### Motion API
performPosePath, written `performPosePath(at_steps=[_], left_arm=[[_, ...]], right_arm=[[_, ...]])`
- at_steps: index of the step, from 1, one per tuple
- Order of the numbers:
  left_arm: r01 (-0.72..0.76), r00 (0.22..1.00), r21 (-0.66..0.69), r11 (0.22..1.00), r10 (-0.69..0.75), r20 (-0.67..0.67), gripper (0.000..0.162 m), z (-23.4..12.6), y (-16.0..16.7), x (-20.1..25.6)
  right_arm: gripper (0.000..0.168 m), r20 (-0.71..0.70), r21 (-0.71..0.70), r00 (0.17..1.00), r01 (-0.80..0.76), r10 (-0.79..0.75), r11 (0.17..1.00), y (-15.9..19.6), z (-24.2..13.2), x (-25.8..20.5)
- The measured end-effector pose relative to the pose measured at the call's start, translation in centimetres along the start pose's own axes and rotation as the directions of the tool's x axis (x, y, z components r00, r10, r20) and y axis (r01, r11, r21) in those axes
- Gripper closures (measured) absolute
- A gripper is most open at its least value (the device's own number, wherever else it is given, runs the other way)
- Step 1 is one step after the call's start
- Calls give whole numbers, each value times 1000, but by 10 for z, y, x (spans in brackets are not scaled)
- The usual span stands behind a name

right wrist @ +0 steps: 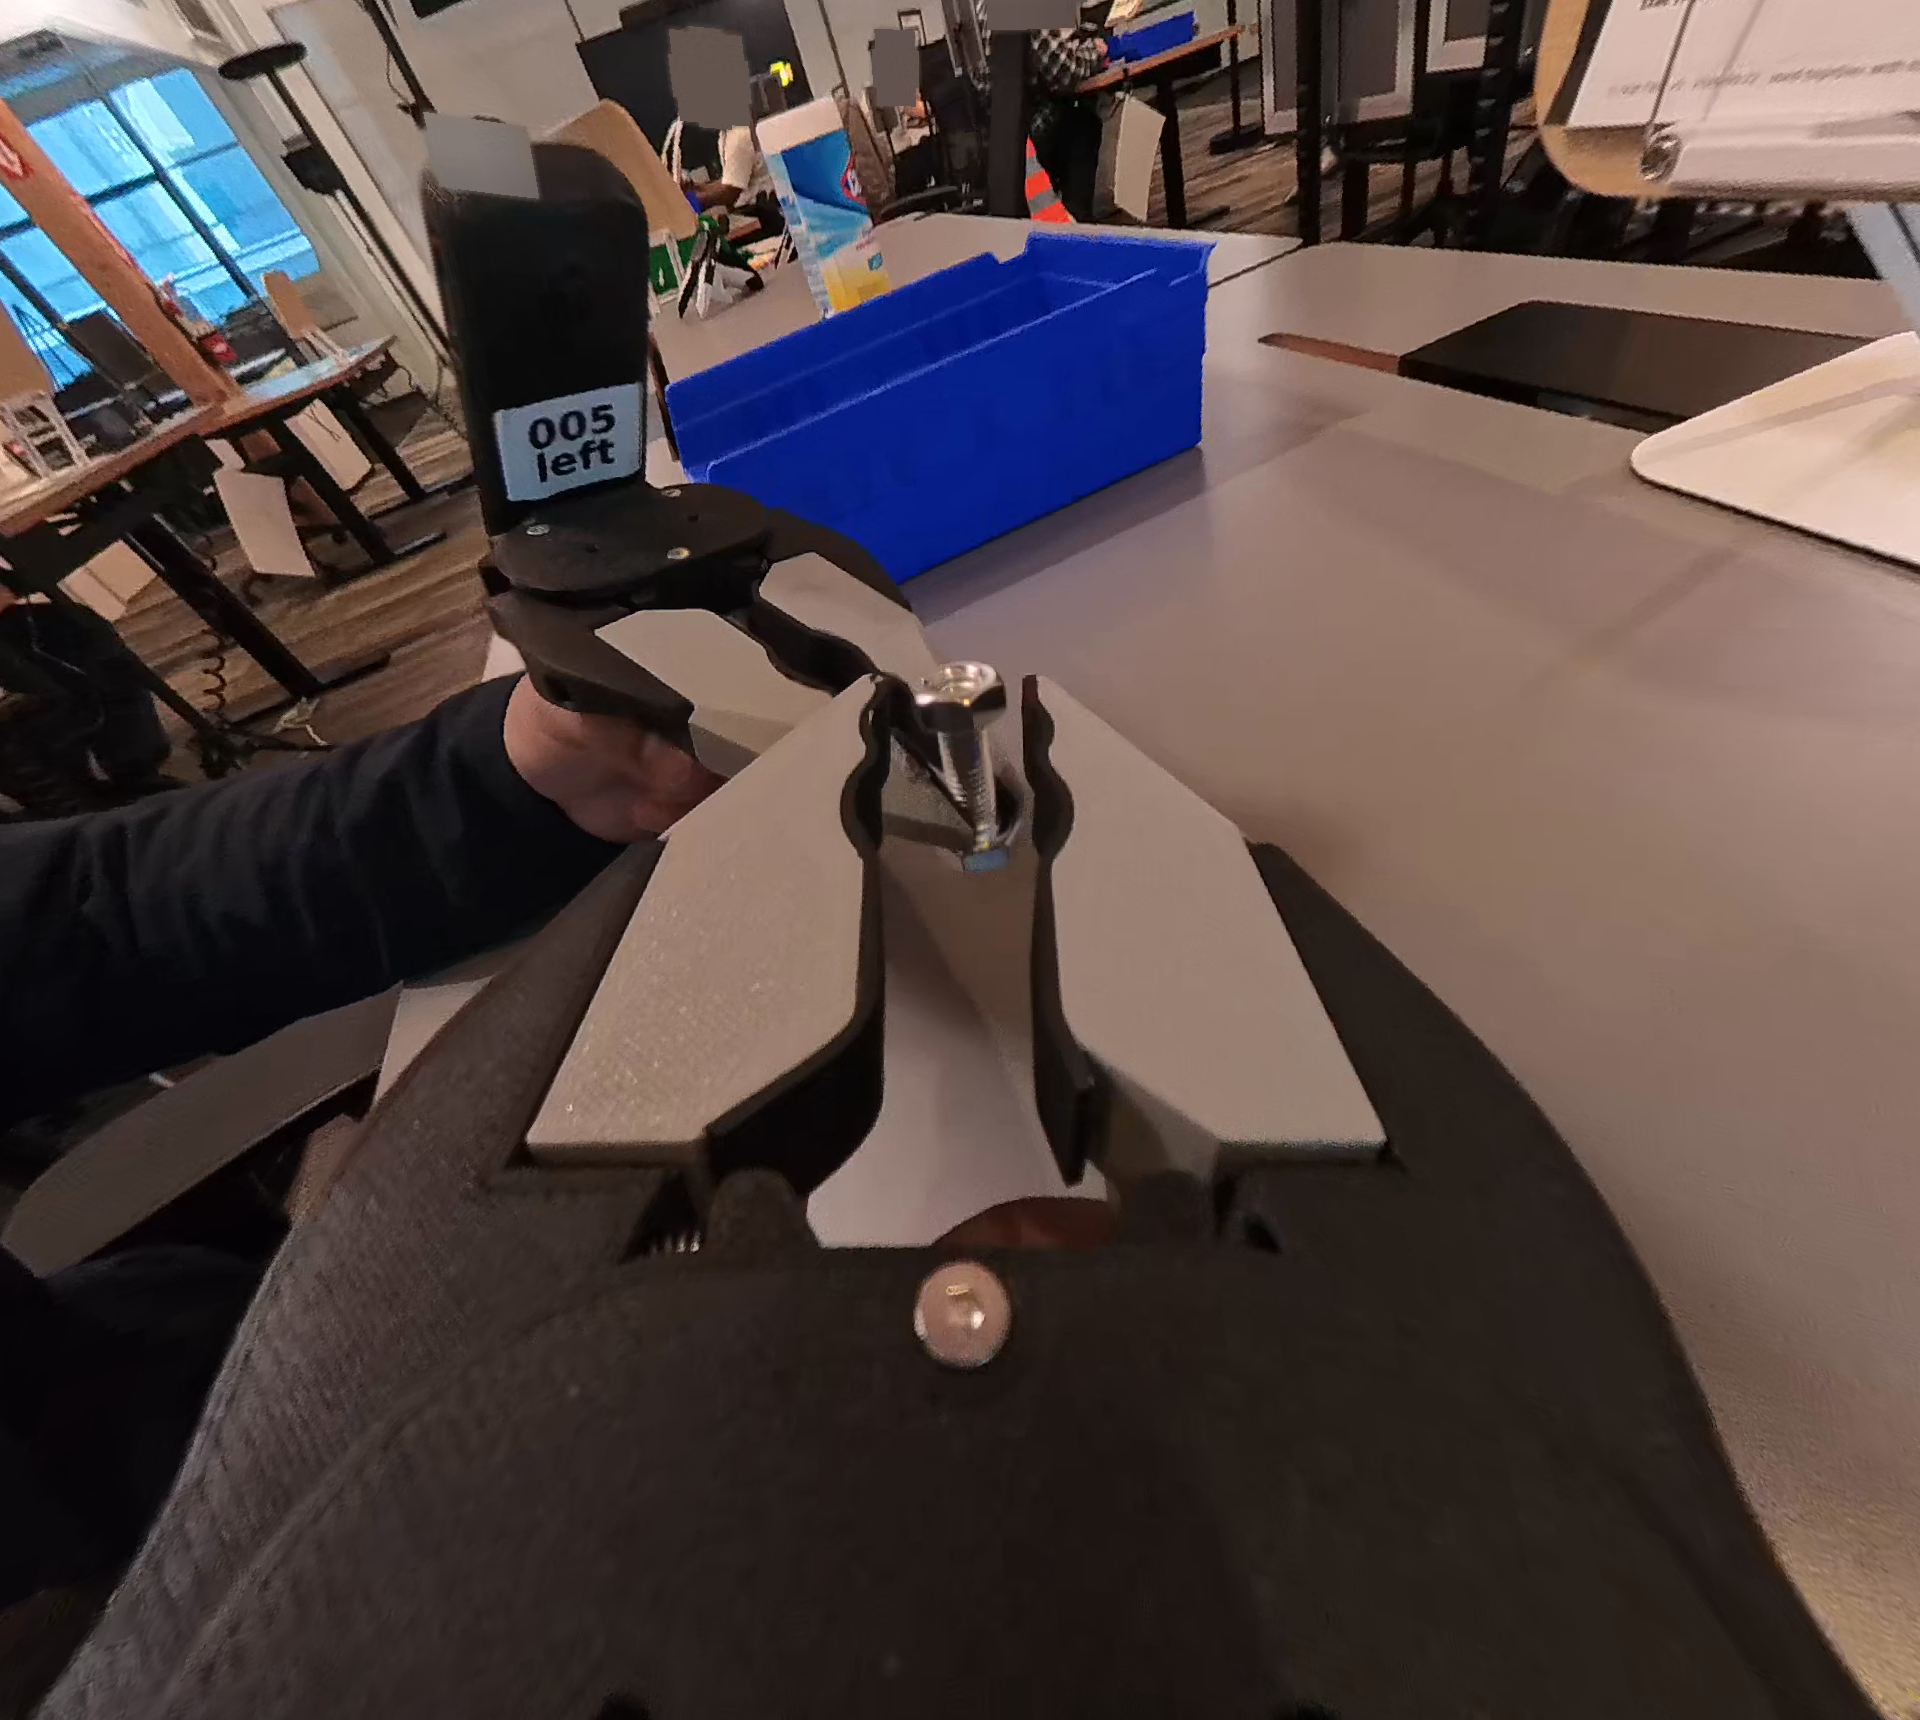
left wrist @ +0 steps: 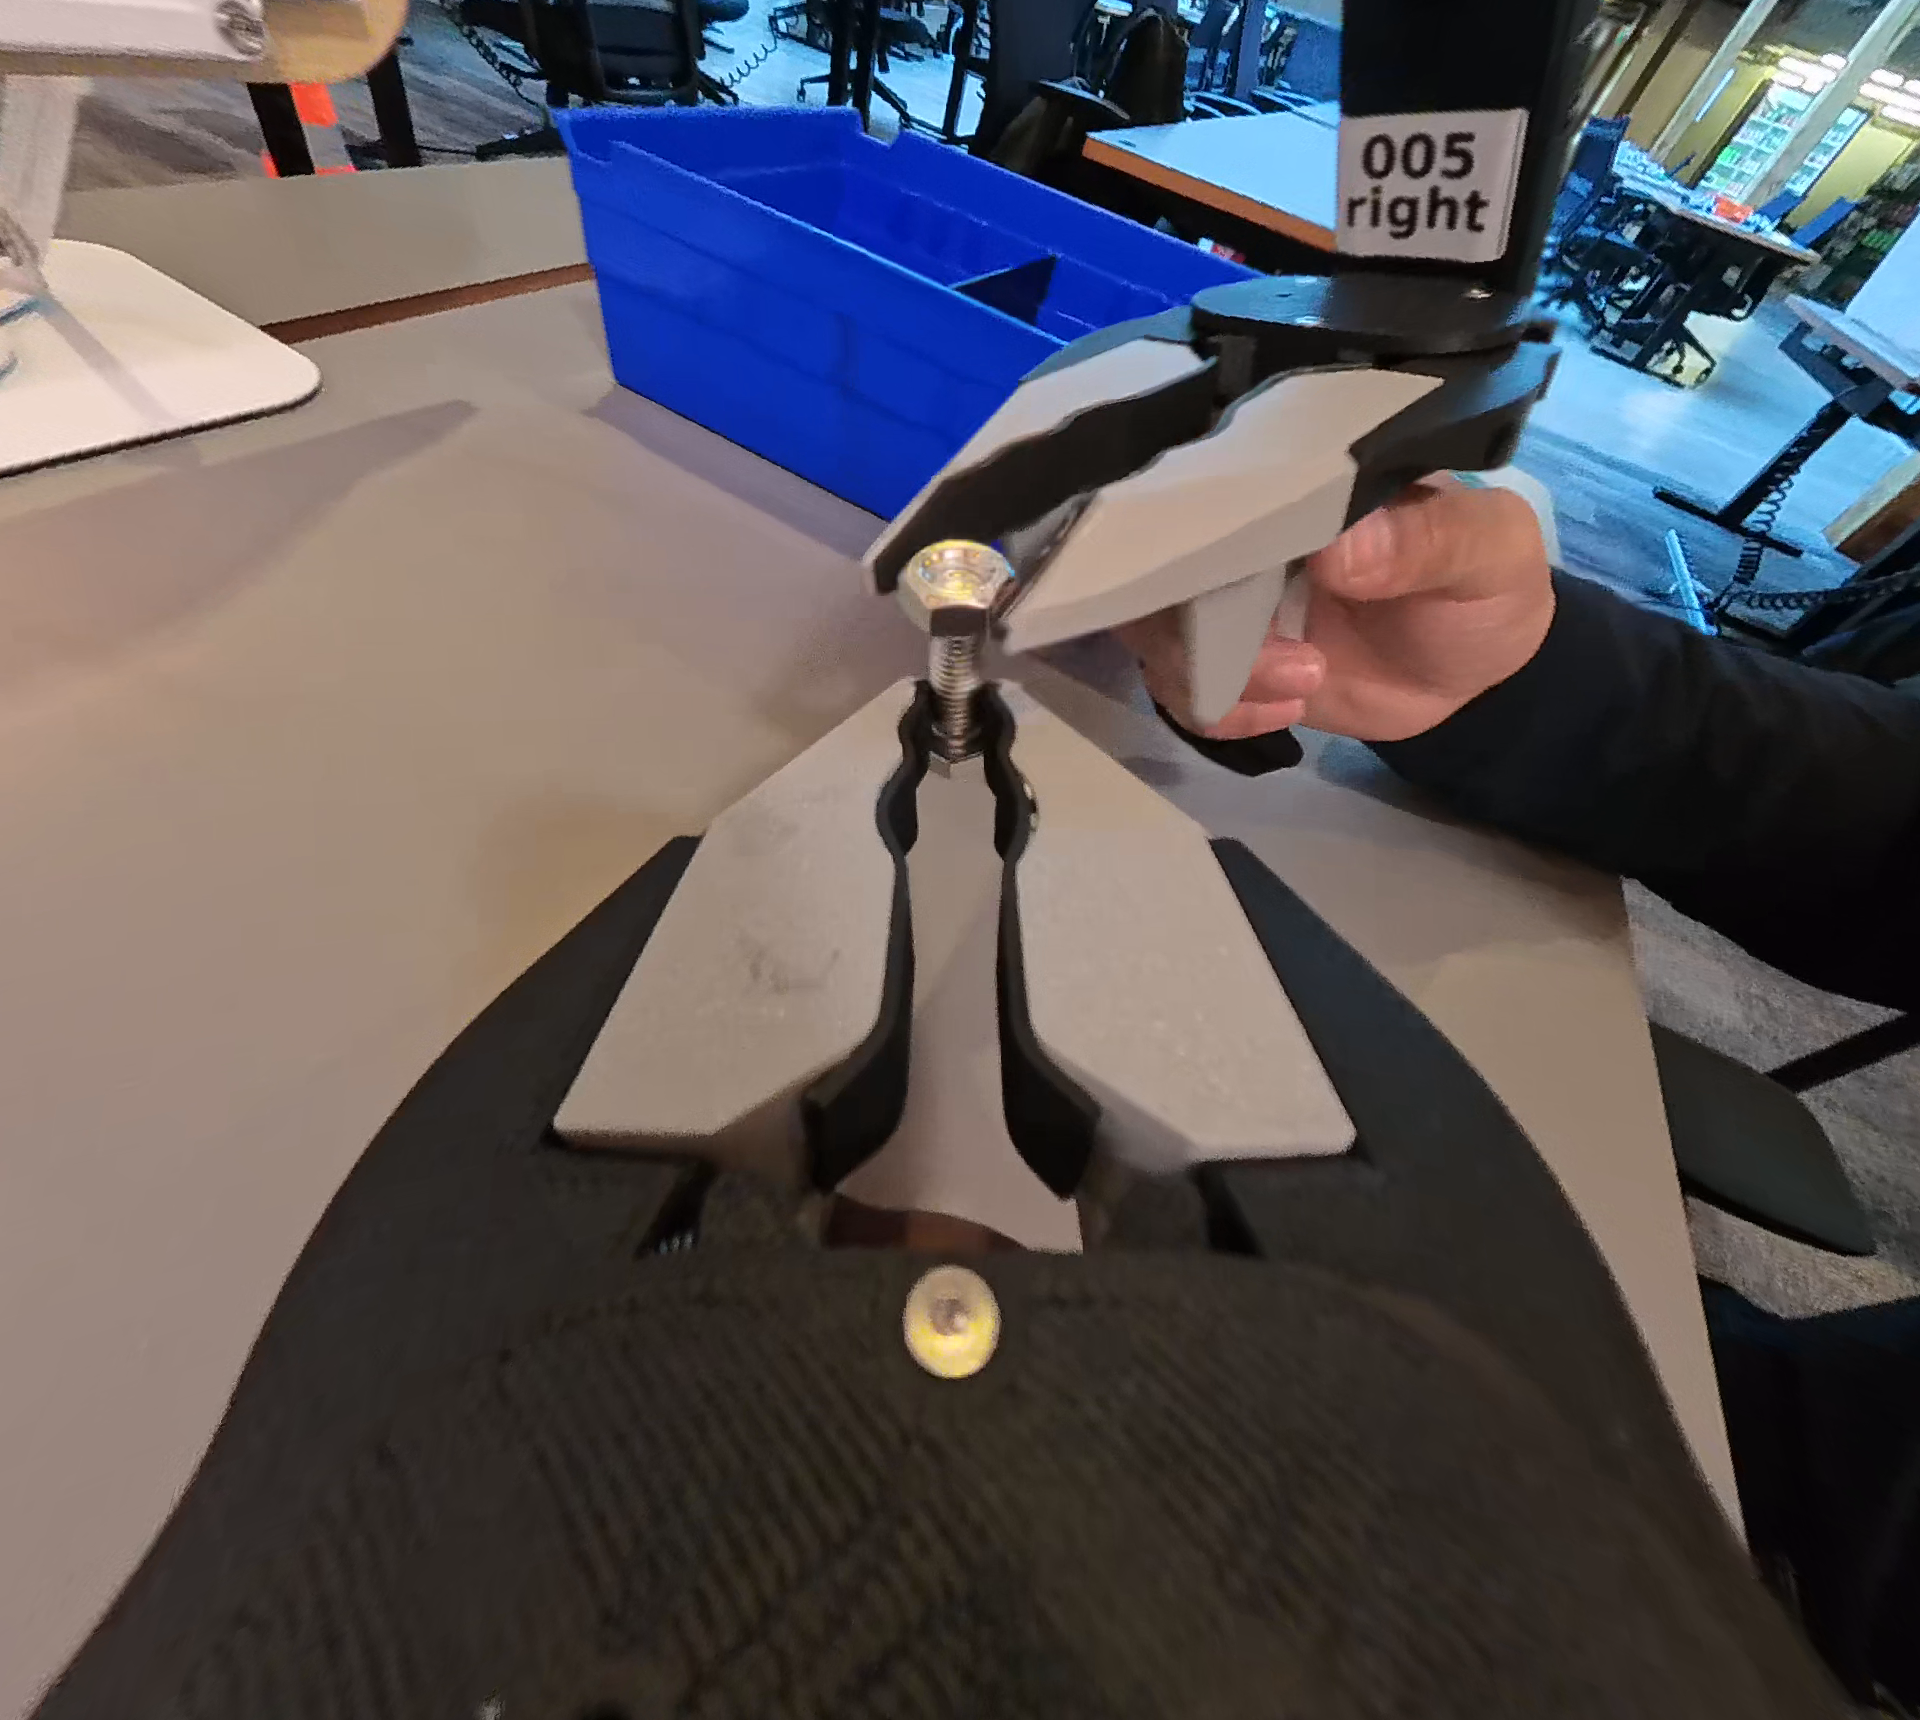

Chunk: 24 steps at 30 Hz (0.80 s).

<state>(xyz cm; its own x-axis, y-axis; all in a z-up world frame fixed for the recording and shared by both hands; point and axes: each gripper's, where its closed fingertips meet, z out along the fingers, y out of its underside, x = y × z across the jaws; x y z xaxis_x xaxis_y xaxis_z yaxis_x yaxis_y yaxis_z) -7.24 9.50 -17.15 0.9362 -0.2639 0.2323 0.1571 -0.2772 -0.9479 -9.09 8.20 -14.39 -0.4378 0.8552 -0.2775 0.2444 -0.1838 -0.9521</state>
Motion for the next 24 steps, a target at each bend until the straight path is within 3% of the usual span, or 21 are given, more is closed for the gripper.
performPosePath(at_steps=[5, 15, 24], left_arm=[[28, 999, 26, 999, -29, 22, 155, -6, -5, -9], [-20, 1000, -20, 1000, 20, -19, 155, 3, 4, 7], [25, 1000, 23, 999, -26, 14, 155, -6, -5, -7]], right_arm=[[149, -2, 27, 1000, -2, 2, 1000, -7, -6, 2], [145, 11, -39, 1000, 21, -21, 999, 11, 11, -7], [150, -7, 29, 1000, 4, -4, 1000, -7, -5, 2]])
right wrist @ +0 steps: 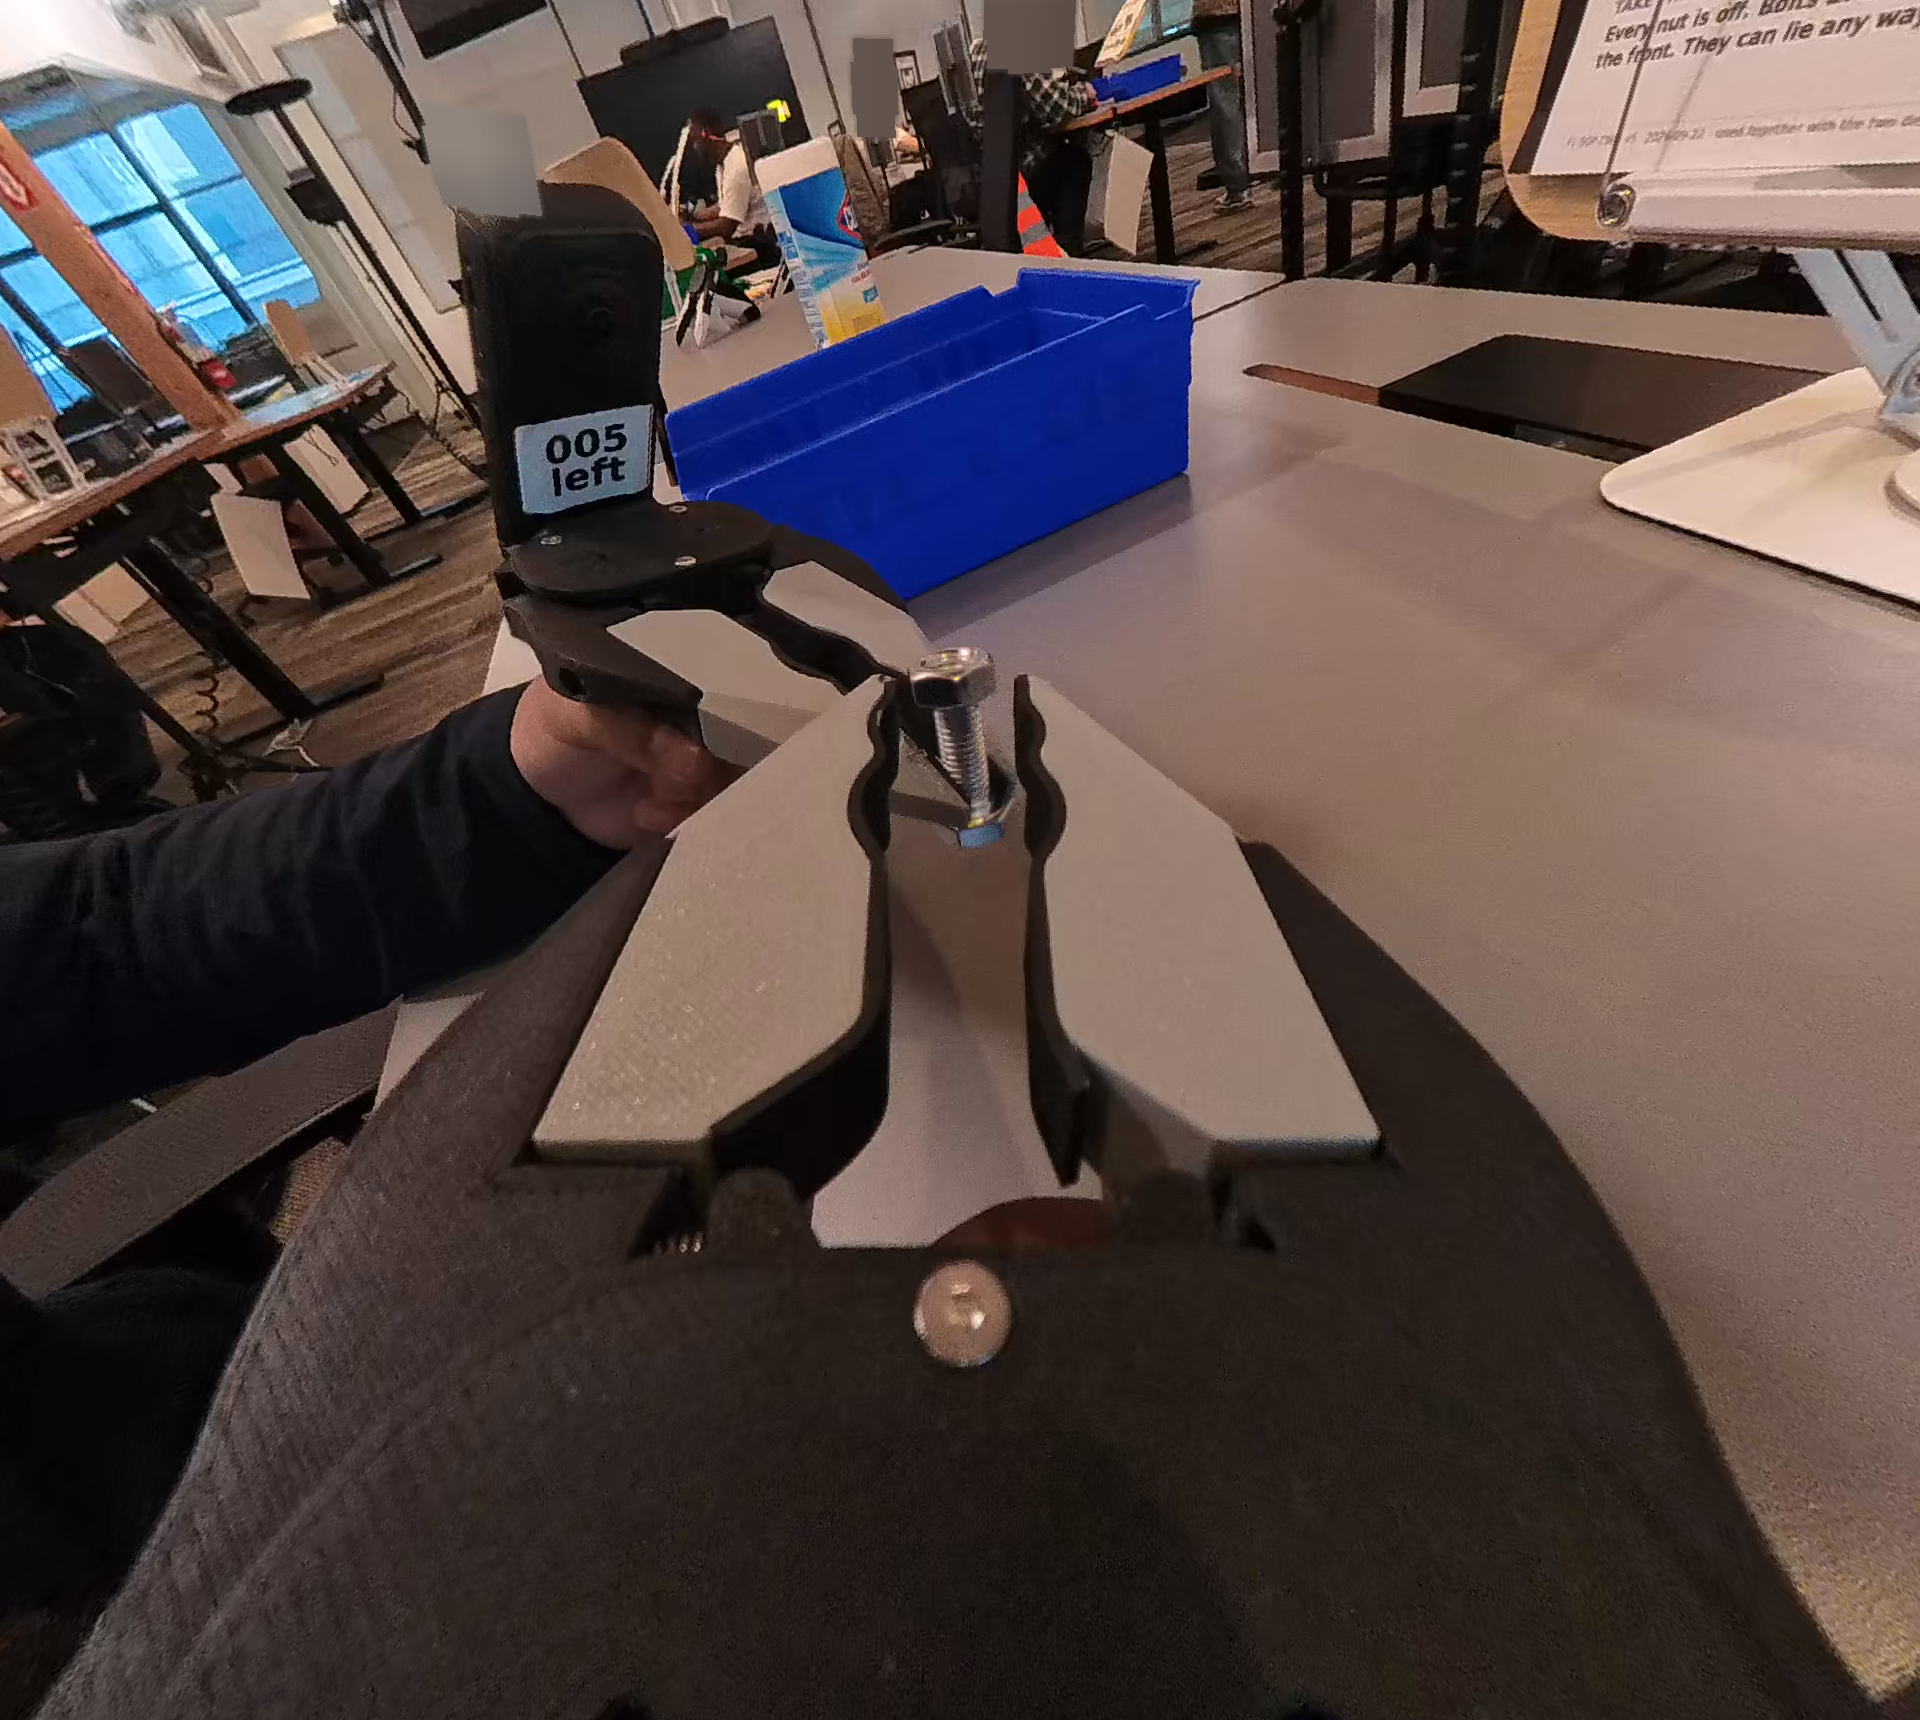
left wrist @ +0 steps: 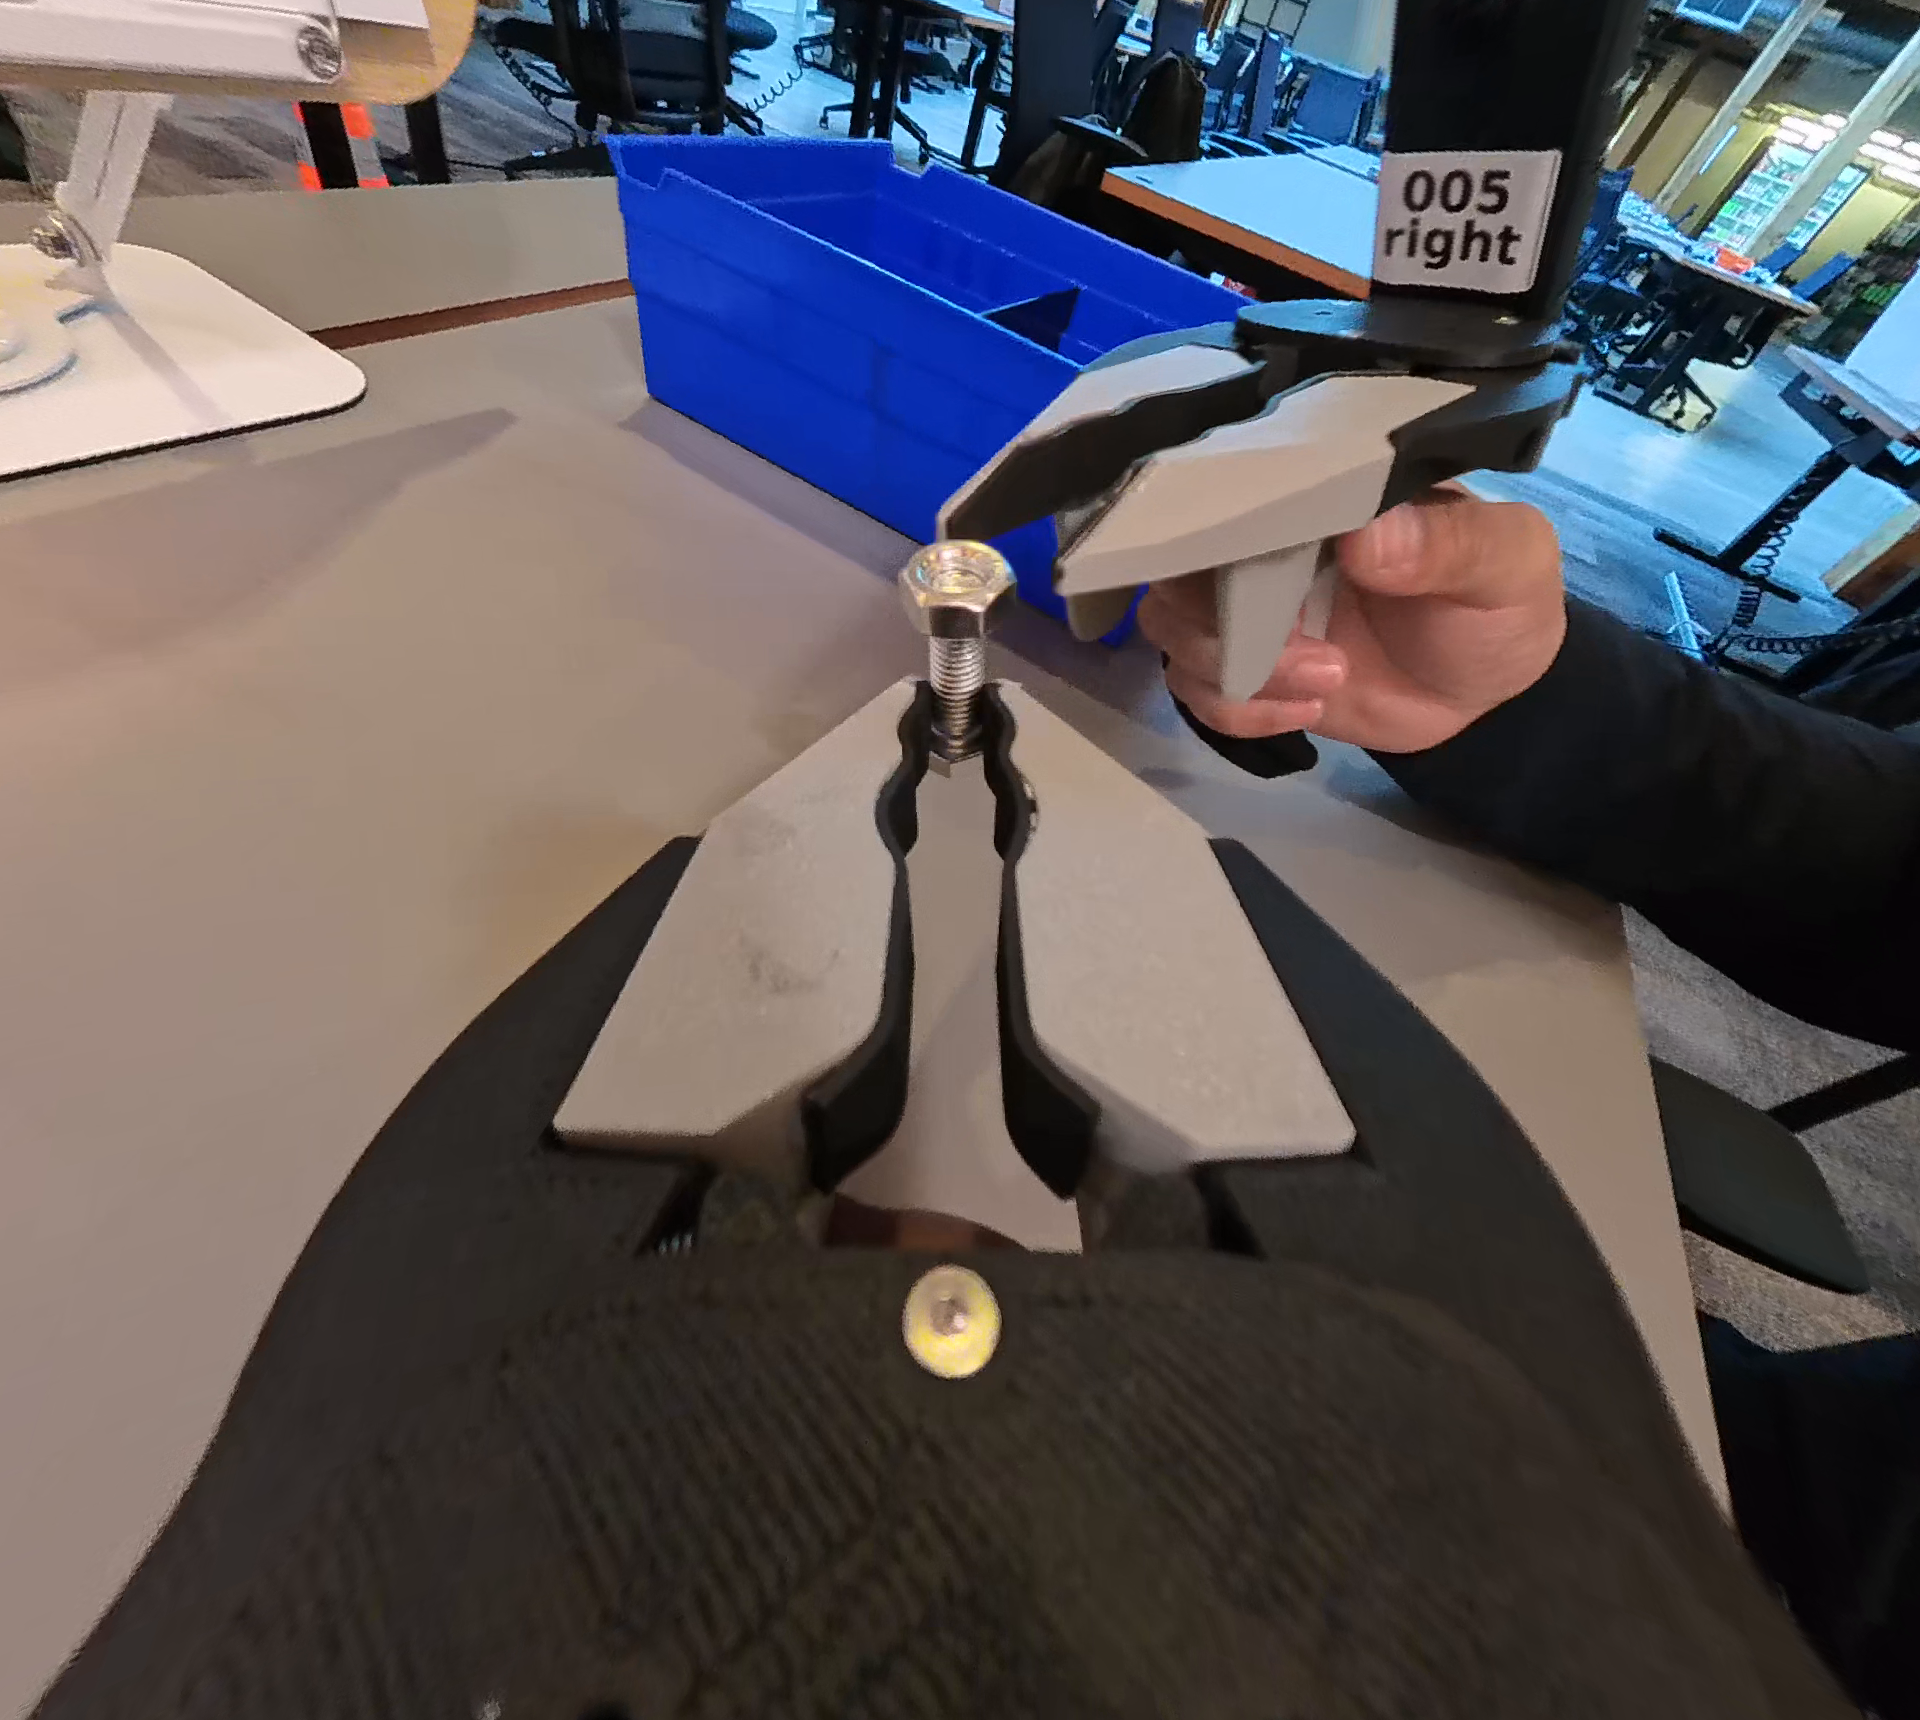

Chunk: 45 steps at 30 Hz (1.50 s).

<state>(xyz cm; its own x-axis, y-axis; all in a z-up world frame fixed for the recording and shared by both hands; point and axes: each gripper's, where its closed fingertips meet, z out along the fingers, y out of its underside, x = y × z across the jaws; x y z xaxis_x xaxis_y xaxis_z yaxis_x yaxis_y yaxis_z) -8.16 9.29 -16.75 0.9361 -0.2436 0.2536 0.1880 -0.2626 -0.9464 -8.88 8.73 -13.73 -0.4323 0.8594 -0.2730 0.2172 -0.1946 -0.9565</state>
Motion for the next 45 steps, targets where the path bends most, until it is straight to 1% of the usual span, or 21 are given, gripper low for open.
performPosePath(at_steps=[5, 11, 15, 24, 32, 45], left_arm=[[-5, 1000, -1, 1000, 5, -3, 155, 0, 0, 1], [-27, 999, -35, 999, 25, -34, 155, 8, 8, 12], [-46, 998, -52, 998, 45, -38, 155, 11, 12, 15], [10, 1000, -2, 1000, -10, -4, 155, 2, 2, 0], [7, 1000, -9, 1000, -7, -10, 155, 4, 4, 3], [41, 999, 1, 999, -41, 12, 155, 4, 5, -6]], right_arm=[[150, 5, -13, 1000, 9, -9, 1000, 3, 3, -2], [144, 16, -45, 1000, 4, -4, 999, 14, 13, -8], [145, 13, -74, 1000, 21, -21, 997, 19, 15, -7], [147, -5, 15, 1000, -18, 18, 1000, -2, -2, 3], [147, -8, -15, 1000, 9, -9, 1000, 6, 4, 1], [146, -20, 14, 1000, -21, 22, 1000, 2, 1, 6]])
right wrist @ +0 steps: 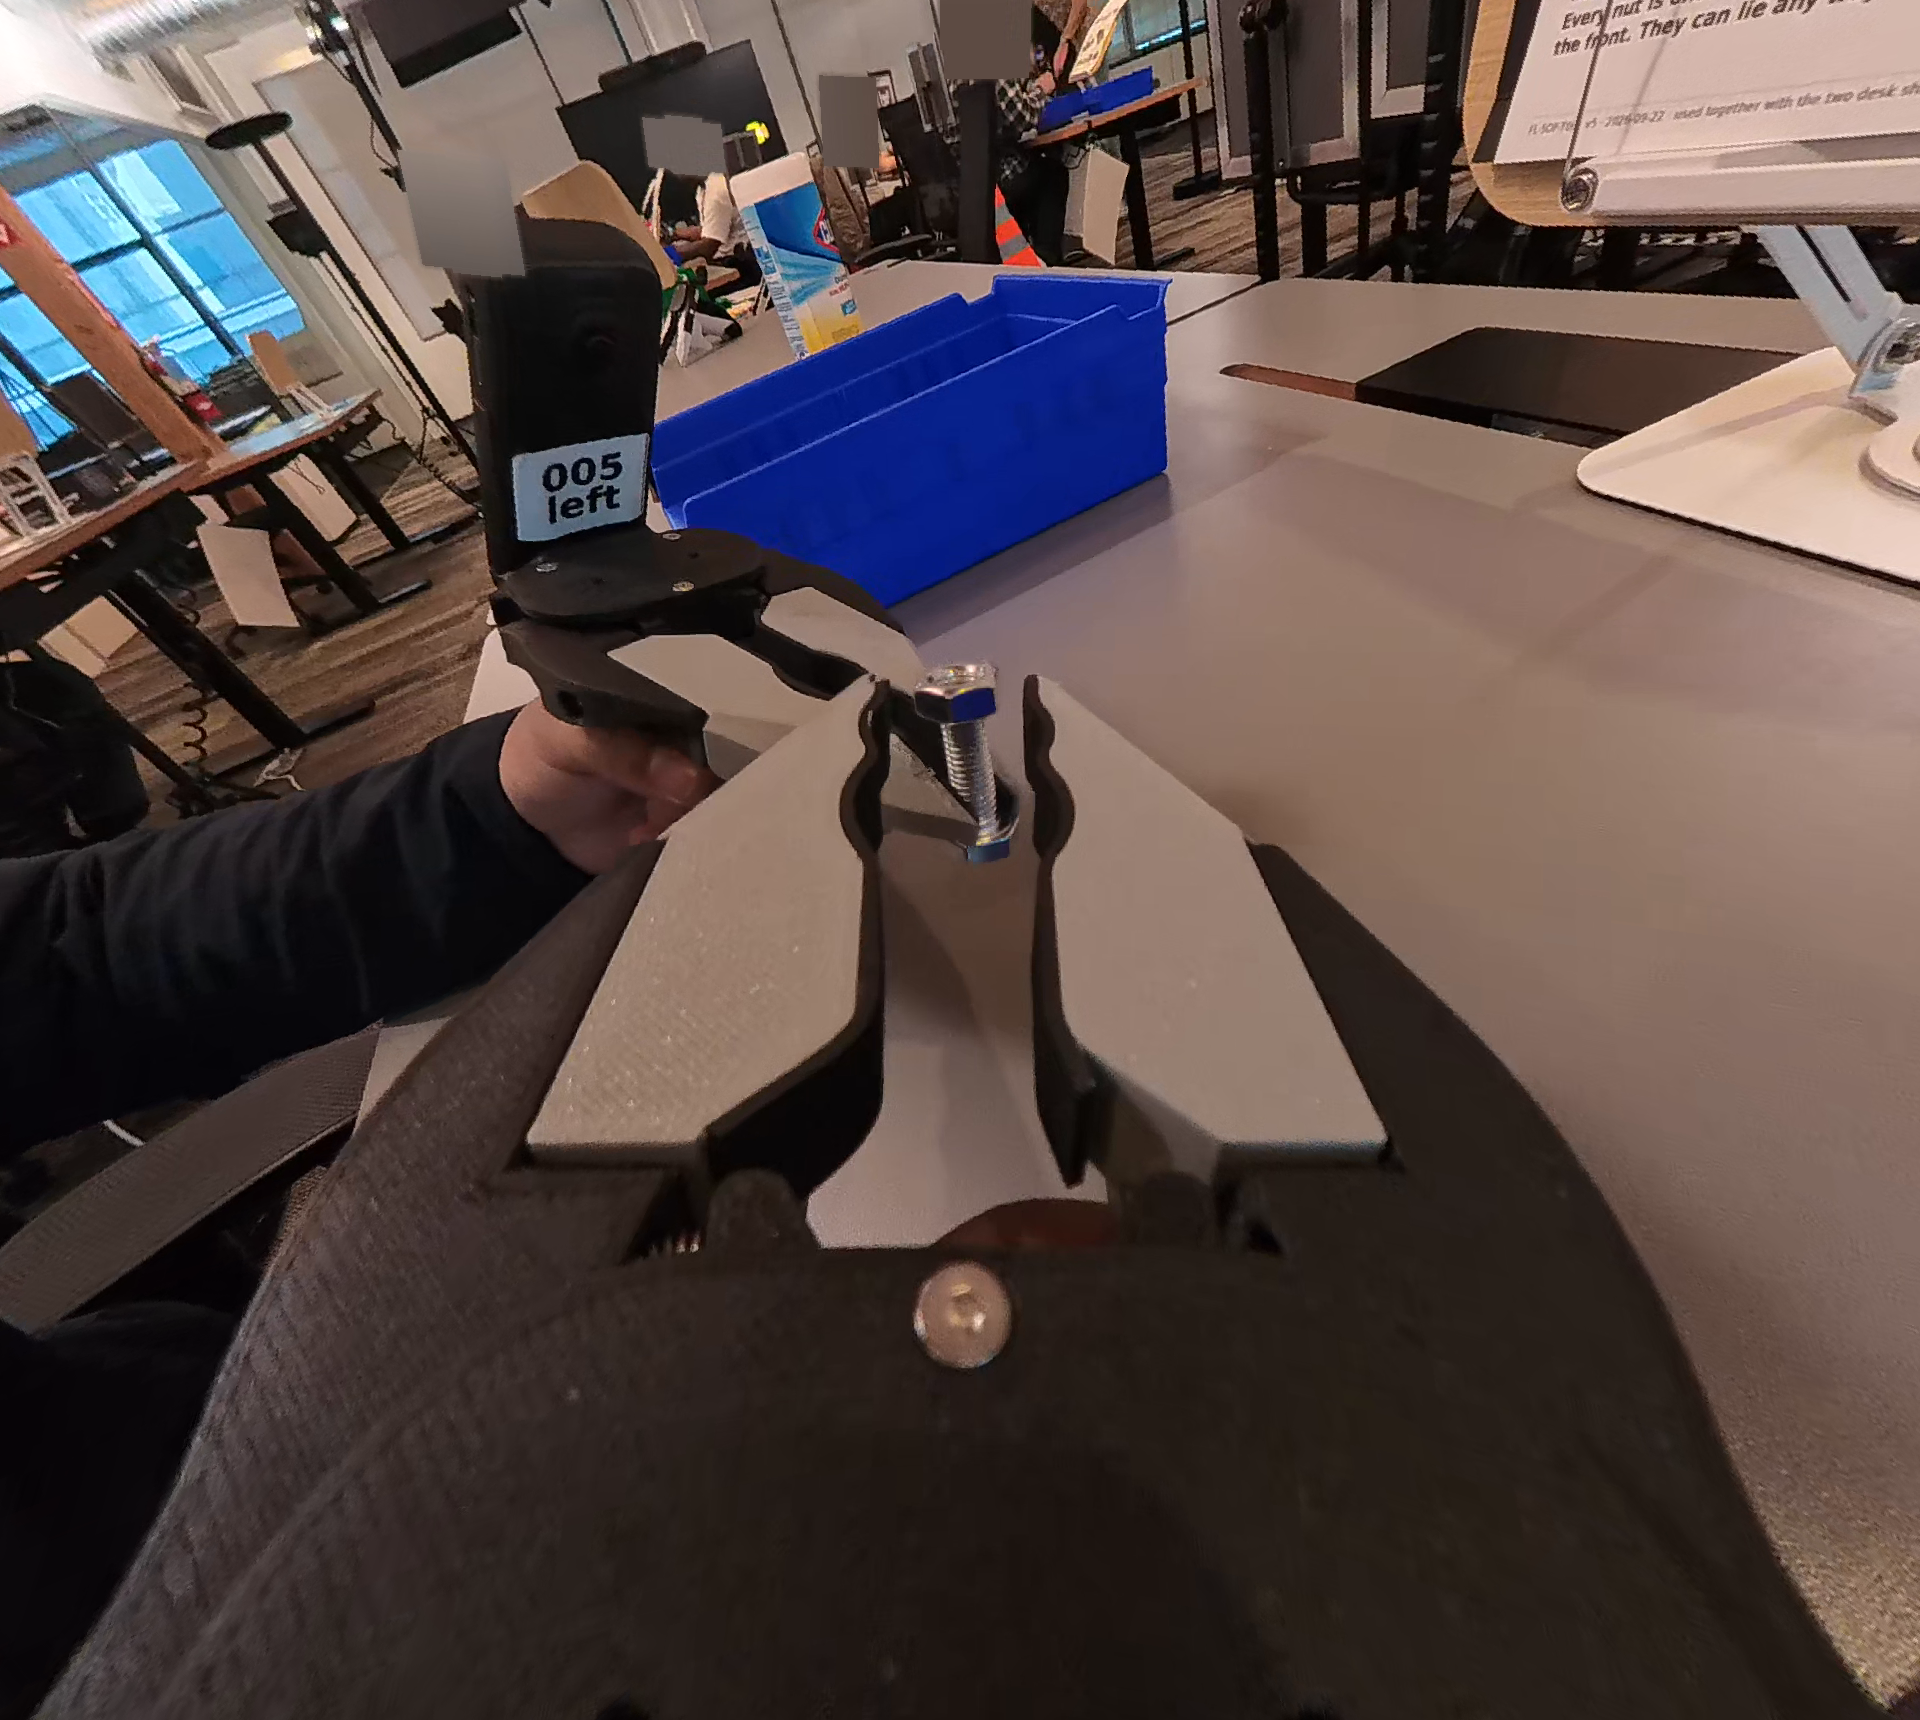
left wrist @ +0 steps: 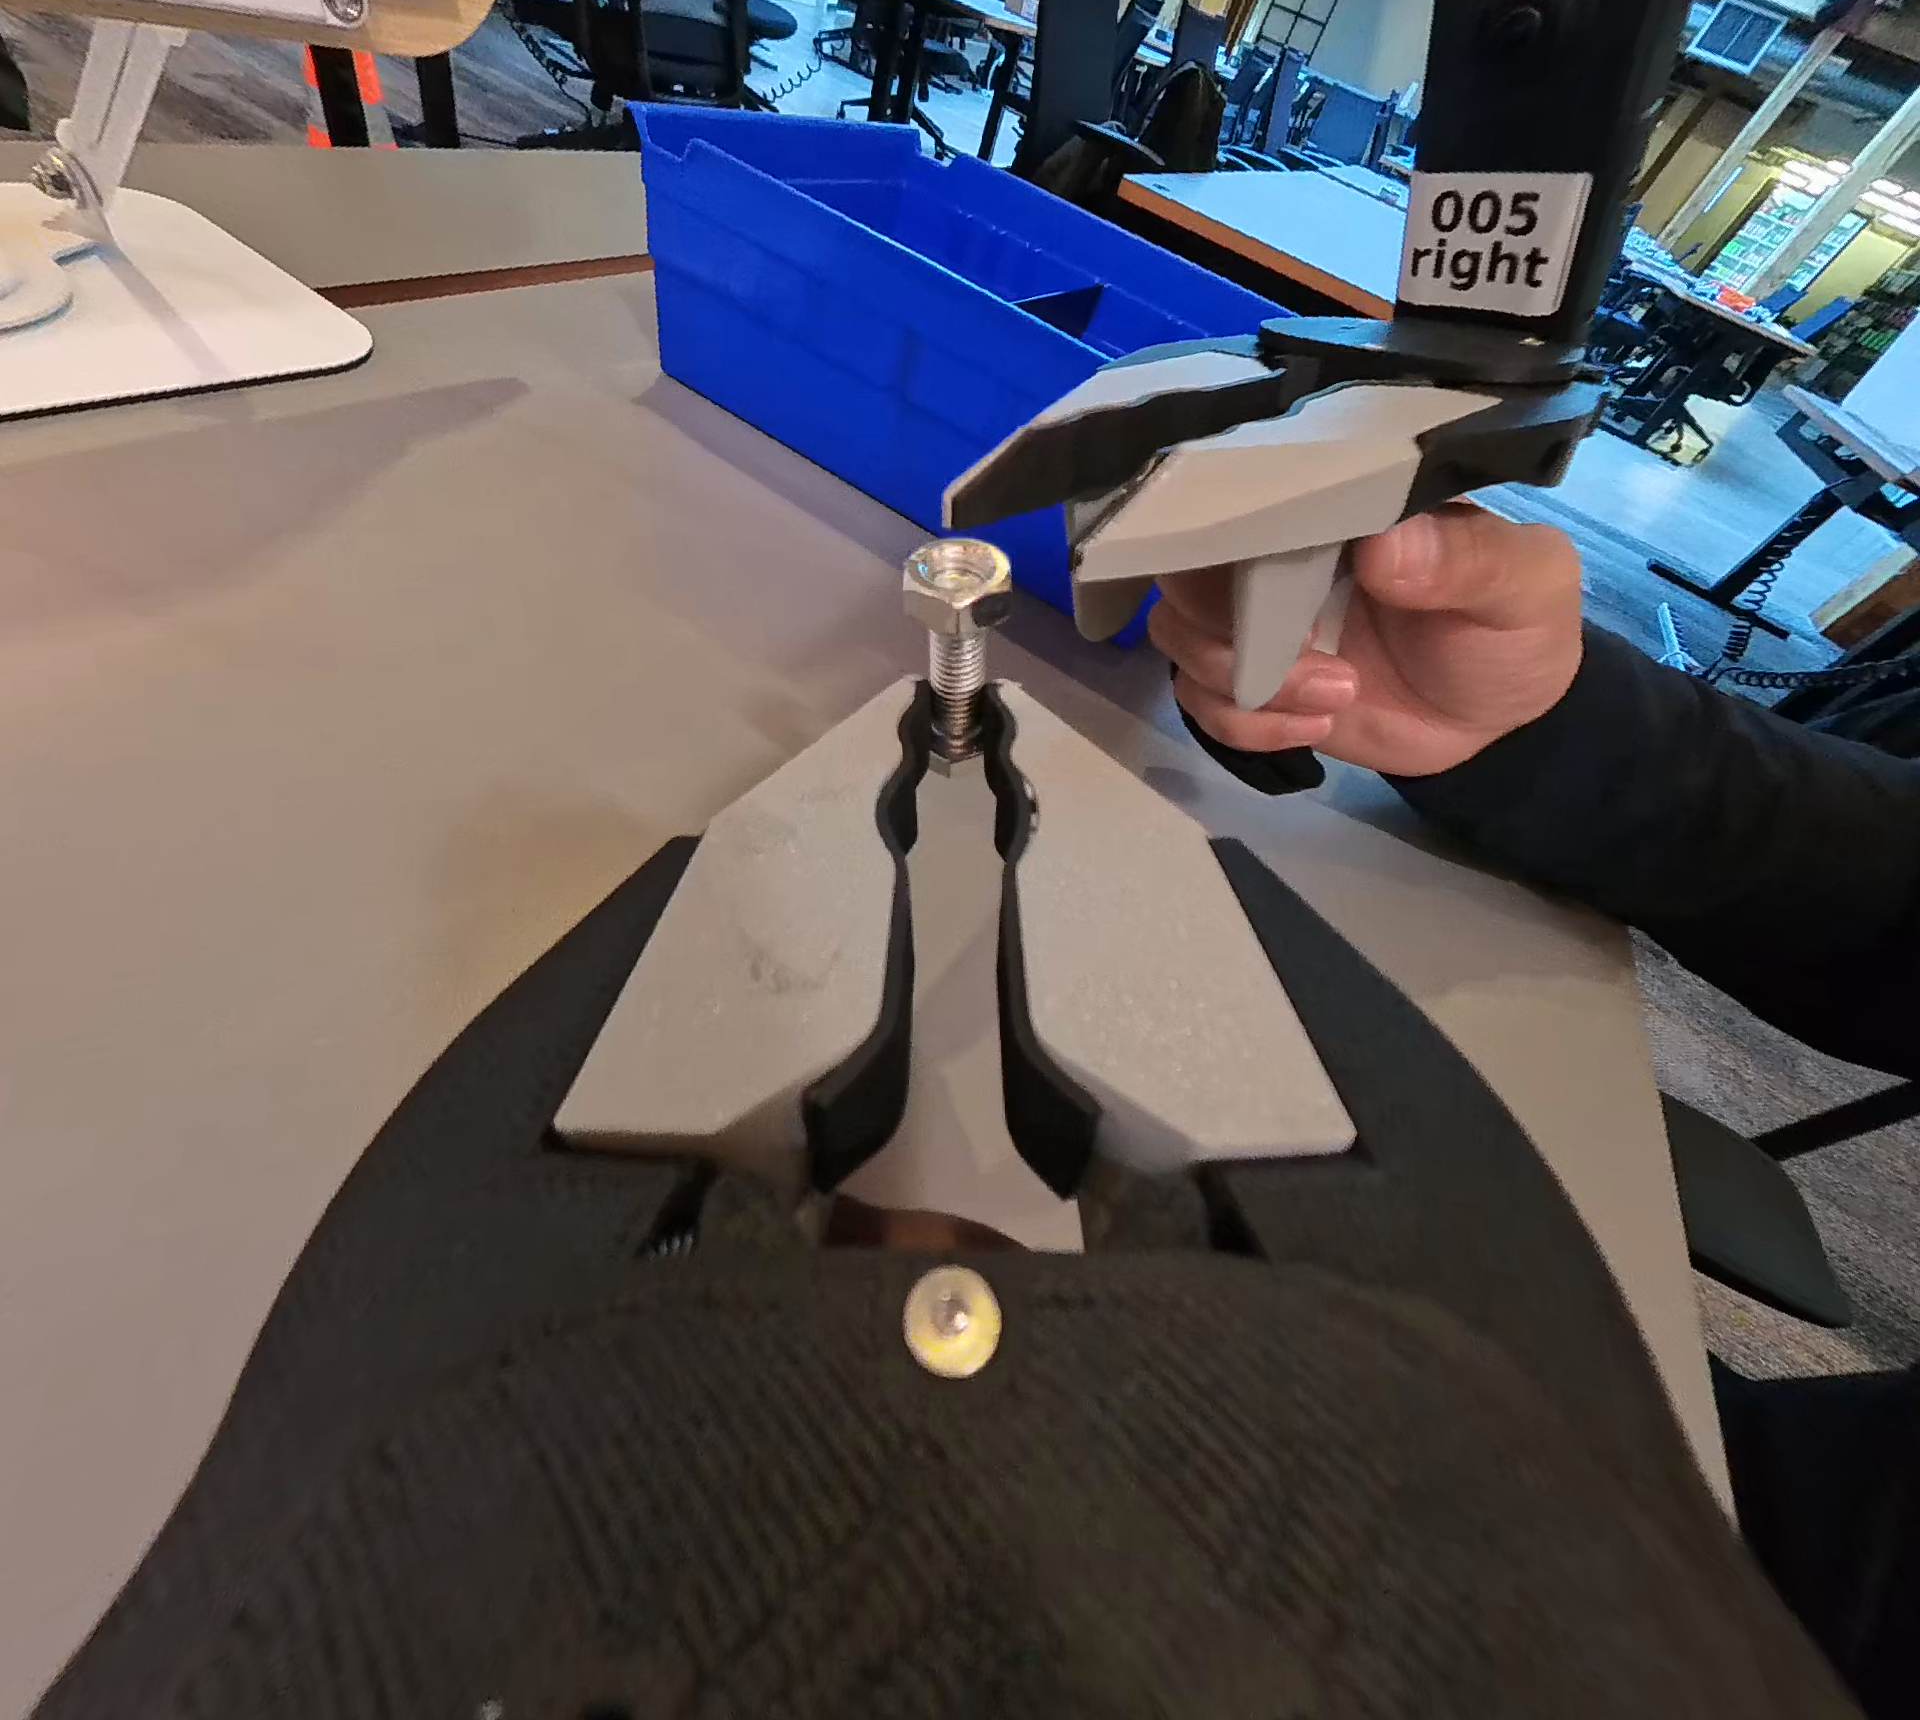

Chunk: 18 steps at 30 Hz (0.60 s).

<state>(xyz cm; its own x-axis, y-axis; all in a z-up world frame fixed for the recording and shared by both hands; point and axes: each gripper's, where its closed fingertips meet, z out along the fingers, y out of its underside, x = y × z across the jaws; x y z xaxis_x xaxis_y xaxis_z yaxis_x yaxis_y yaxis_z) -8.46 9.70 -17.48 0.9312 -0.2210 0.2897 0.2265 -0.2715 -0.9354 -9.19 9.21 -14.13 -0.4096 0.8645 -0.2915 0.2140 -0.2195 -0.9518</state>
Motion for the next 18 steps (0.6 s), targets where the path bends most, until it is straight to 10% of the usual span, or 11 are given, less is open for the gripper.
performPosePath(at_steps=[18], left_arm=[[-11, 1000, 6, 1000, 11, 20, 155, 0, 0, -3]], right_arm=[[144, -7, -3, 1000, 20, -20, 1000, -1, -1, 0]])
